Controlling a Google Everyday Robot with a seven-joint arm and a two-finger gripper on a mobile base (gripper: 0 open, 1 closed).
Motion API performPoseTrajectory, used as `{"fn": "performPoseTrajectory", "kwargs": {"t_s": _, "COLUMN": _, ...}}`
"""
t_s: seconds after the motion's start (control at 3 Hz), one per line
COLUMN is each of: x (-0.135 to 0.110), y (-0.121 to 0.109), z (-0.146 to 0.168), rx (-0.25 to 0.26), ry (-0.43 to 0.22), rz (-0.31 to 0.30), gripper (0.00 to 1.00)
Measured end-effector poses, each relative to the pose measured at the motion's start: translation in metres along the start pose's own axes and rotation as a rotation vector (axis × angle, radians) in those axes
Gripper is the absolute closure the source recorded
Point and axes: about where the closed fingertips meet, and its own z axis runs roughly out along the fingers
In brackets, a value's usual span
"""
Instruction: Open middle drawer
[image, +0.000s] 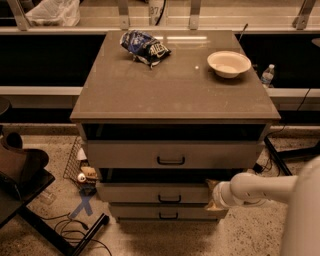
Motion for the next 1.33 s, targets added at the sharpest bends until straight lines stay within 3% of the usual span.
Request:
{"fn": "performPoseTrajectory", "kwargs": {"t_s": 0.33, "x": 0.002, "y": 0.0, "z": -0.034, "rx": -0.032, "ry": 0.113, "rz": 0.047, "gripper": 0.7}}
{"fn": "performPoseTrajectory", "kwargs": {"t_s": 0.67, "x": 0.002, "y": -0.001, "z": -0.042, "rx": -0.03, "ry": 0.128, "rz": 0.059, "gripper": 0.94}}
{"fn": "performPoseTrajectory", "kwargs": {"t_s": 1.0, "x": 0.003, "y": 0.008, "z": -0.053, "rx": -0.038, "ry": 0.15, "rz": 0.071, "gripper": 1.0}}
{"fn": "performPoseTrajectory", "kwargs": {"t_s": 1.33, "x": 0.004, "y": 0.04, "z": -0.09, "rx": -0.069, "ry": 0.225, "rz": 0.105, "gripper": 1.0}}
